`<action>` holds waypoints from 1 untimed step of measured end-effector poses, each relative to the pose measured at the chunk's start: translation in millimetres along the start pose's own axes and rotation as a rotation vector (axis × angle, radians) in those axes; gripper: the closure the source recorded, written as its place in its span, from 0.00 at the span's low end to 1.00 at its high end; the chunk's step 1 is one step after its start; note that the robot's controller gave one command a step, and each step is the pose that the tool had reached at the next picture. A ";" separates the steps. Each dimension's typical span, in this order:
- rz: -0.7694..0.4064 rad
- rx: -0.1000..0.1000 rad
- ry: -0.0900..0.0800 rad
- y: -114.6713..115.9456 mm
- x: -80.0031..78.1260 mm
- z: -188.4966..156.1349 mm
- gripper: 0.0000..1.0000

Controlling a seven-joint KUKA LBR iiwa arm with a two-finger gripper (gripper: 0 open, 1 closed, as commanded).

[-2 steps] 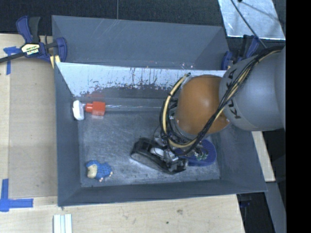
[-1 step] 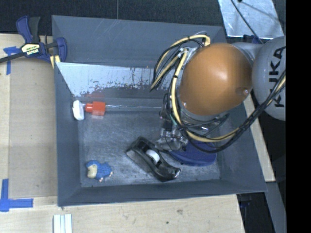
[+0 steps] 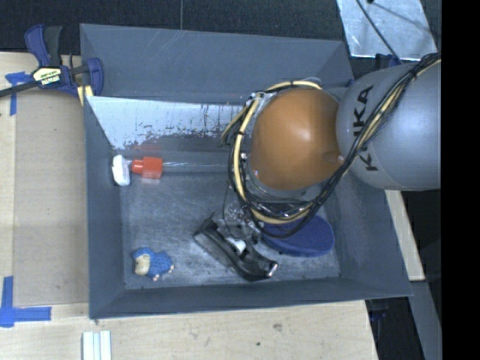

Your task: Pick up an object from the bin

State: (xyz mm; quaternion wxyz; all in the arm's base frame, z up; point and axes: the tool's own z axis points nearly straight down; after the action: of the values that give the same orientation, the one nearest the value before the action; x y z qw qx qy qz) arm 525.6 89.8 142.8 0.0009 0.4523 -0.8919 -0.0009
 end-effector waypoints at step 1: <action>0.002 0.002 -0.002 -1.0 -0.3 -1.9 0.00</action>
Offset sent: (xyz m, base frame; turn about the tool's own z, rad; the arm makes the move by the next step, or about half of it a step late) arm 0.0000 0.0000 0.0000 0.0000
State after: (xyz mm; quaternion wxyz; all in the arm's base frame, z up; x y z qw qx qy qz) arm 526.6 89.5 144.8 -0.0007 0.4515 -0.8923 -0.0003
